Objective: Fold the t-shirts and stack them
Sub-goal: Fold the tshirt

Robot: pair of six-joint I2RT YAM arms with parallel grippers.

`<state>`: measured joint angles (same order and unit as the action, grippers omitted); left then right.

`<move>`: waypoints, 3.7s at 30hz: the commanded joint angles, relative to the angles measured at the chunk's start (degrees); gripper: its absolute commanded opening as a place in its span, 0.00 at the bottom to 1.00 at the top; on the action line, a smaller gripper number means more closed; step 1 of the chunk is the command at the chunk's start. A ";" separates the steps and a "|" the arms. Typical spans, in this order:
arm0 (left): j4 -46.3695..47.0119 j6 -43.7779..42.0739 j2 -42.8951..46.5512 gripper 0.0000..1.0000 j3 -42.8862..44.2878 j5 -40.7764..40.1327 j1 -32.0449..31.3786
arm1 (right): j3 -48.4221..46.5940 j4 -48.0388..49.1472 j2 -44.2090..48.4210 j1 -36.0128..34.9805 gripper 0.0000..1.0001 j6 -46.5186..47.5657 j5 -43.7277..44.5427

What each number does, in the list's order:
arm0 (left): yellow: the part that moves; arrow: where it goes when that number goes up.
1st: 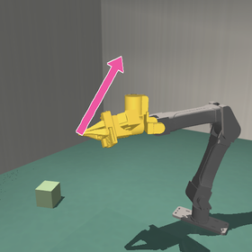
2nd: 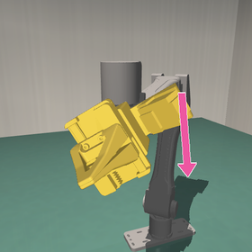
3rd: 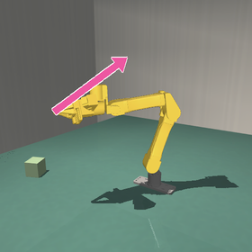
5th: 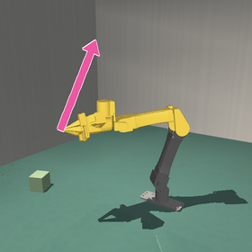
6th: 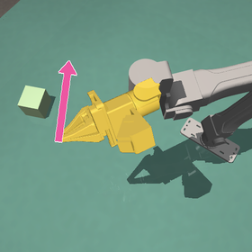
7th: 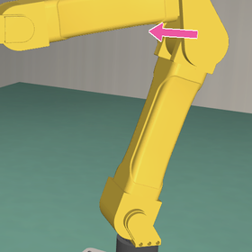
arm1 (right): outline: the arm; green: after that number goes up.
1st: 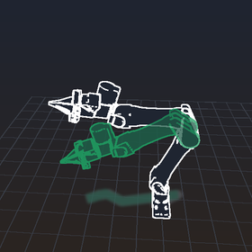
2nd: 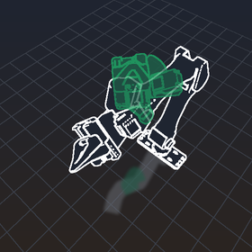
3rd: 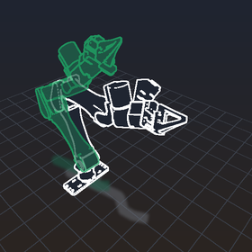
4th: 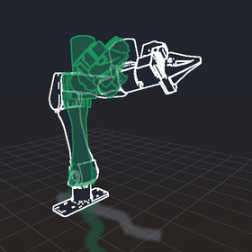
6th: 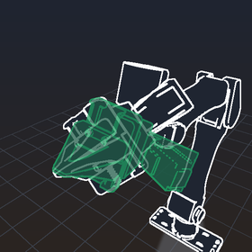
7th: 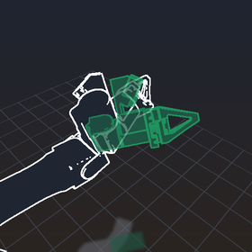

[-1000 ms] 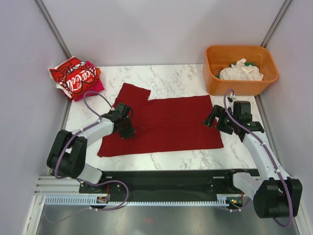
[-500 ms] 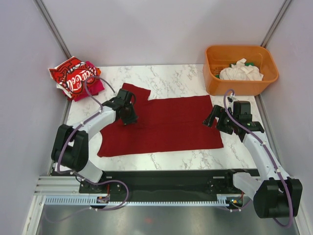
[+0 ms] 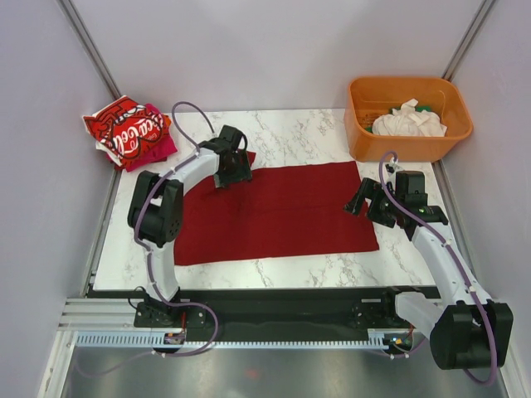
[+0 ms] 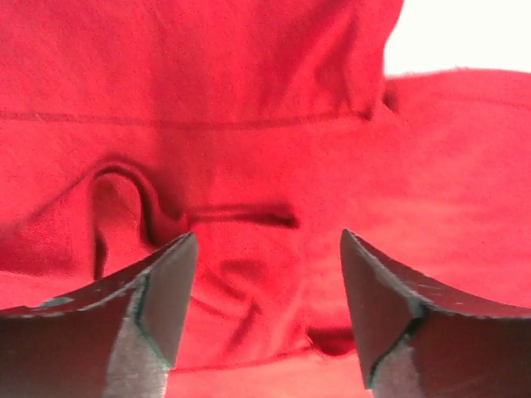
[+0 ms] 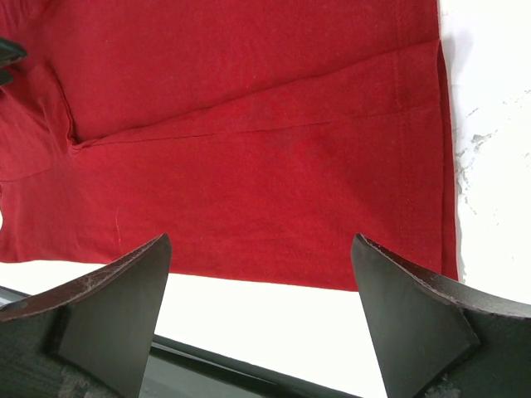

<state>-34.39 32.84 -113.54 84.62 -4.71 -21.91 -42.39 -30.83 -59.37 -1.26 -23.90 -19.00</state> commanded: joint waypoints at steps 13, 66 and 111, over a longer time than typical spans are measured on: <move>-6.48 -13.94 -18.35 0.80 36.74 2.68 12.41 | 0.12 0.77 0.49 -0.94 0.98 1.31 1.51; -3.40 -12.10 -18.39 0.02 44.67 15.35 18.31 | -7.26 1.47 -5.93 -1.82 0.98 -0.62 3.27; -8.76 -15.43 -34.13 0.02 51.96 3.74 13.12 | -7.88 2.61 -8.21 -2.61 0.98 0.44 3.18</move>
<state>-42.13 18.33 -147.61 134.39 -0.60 -8.60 -50.15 -29.78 -67.46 -3.64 -23.92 -16.19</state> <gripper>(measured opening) 0.037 0.980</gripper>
